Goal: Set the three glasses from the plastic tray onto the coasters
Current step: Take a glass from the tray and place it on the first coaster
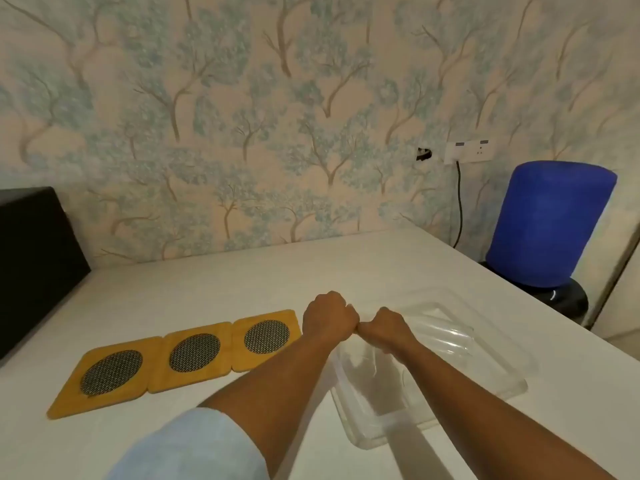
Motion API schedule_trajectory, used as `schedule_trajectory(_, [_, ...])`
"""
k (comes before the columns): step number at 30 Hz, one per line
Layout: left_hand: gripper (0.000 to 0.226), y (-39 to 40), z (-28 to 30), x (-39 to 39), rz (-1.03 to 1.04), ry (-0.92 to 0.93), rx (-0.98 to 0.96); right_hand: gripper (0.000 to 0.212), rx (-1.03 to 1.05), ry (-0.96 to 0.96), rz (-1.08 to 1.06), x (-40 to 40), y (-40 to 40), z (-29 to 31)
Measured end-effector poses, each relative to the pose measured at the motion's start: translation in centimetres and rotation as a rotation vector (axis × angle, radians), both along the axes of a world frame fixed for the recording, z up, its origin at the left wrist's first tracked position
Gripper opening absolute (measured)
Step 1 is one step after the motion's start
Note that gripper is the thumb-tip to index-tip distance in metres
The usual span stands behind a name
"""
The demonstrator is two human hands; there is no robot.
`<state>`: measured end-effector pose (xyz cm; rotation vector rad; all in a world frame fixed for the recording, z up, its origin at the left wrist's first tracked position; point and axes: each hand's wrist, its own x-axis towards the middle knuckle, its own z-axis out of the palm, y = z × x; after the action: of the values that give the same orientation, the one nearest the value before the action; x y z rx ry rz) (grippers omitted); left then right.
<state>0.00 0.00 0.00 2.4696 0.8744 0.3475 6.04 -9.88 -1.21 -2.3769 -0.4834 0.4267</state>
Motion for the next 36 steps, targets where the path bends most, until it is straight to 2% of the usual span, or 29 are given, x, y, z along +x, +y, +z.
schedule_trajectory(3, [0.017,-0.2,-0.4,0.8,-0.023,0.039,-0.040,0.034,-0.042,0.182,0.059,0.0,-0.2,-0.6])
schedule_trajectory(5, [0.020,-0.6,-0.5,1.3,-0.019,0.104,-0.084,0.033,-0.044,0.244,0.076,0.0,-0.2,-1.2])
schedule_trajectory(8, [0.019,-0.8,-1.0,1.7,-0.003,0.162,-0.150,0.033,-0.041,0.238,0.045,0.0,0.0,-2.0])
schedule_trajectory(14, [0.013,-0.5,-1.1,1.7,0.012,0.155,-0.278,0.028,0.021,0.289,-0.043,-0.1,0.3,-2.5])
schedule_trajectory(20, [0.029,0.3,0.4,1.7,0.078,-0.011,-0.471,0.031,0.109,0.243,-0.100,0.0,0.9,-0.3])
schedule_trajectory(23, [0.049,1.5,1.3,1.5,0.106,-0.145,-0.630,0.041,0.255,0.226,-0.109,-0.1,1.2,1.1])
schedule_trajectory(26, [0.056,2.7,2.6,0.7,0.101,-0.229,-0.753,0.069,0.371,0.219,-0.068,-0.7,2.1,2.3])
schedule_trajectory(29, [0.060,4.2,3.9,-0.8,0.098,-0.296,-0.788,0.089,0.439,0.203,-0.006,-1.8,3.4,3.2])
schedule_trajectory(36, [0.063,7.6,5.6,-5.8,0.105,-0.408,-0.754,0.096,0.503,0.175,0.112,-5.1,7.4,4.0])
